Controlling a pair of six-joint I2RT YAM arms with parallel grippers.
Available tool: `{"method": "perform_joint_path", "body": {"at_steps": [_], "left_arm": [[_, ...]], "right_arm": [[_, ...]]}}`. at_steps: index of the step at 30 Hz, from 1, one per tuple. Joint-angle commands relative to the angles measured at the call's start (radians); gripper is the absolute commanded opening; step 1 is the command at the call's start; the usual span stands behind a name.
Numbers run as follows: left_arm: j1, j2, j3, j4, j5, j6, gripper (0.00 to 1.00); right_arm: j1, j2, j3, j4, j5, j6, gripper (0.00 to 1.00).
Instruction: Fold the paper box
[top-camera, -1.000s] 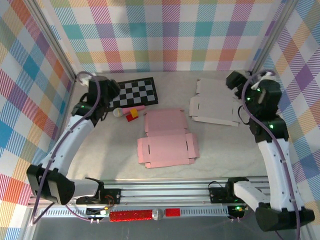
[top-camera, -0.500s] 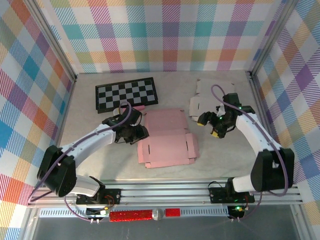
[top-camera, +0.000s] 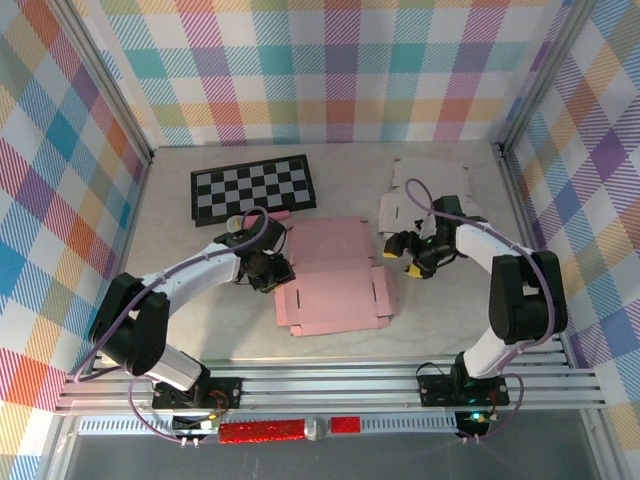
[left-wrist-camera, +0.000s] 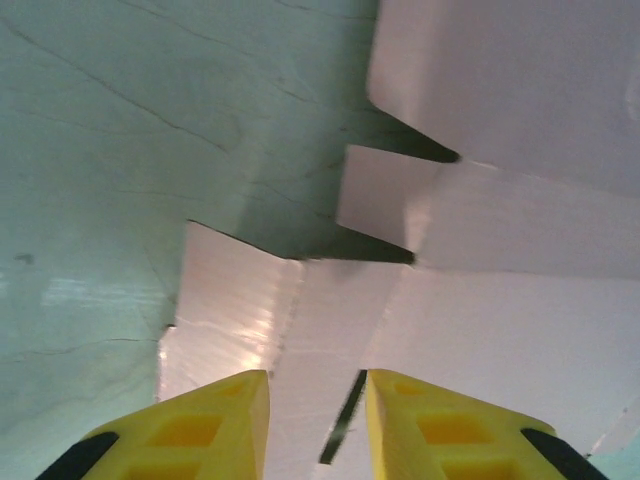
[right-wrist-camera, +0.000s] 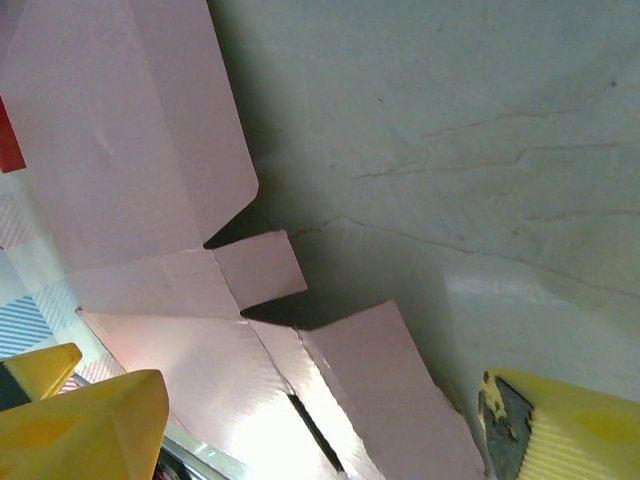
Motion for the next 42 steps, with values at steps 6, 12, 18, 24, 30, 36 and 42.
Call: {"method": "perform_joint_path", "body": {"at_steps": [6, 12, 18, 24, 30, 36, 42], "left_arm": [[0.057, -0.021, -0.014, -0.033, 0.041, 0.021, 0.31], [0.059, -0.001, -0.013, -0.021, 0.049, 0.023, 0.31], [0.059, 0.013, 0.003, -0.019, 0.053, 0.027, 0.31], [0.058, 0.013, -0.008, -0.026, 0.067, 0.036, 0.31], [0.058, 0.037, -0.052, -0.024, 0.071, 0.050, 0.30], [0.062, 0.077, -0.064, -0.022, 0.034, 0.083, 0.24], [0.068, 0.103, -0.081, -0.015, 0.003, 0.099, 0.18]], "right_arm": [[0.001, 0.075, 0.065, 0.052, -0.074, -0.025, 0.80], [0.021, 0.145, 0.121, 0.096, -0.089, 0.028, 0.77], [0.053, 0.185, 0.161, 0.129, -0.084, 0.088, 0.72], [0.053, 0.153, 0.126, 0.101, -0.024, 0.054, 0.70], [0.045, 0.112, 0.035, 0.105, -0.021, 0.004, 0.72], [0.043, 0.102, -0.006, 0.118, -0.028, -0.013, 0.73], [0.036, 0.101, -0.015, 0.101, -0.059, -0.042, 0.73]]}}
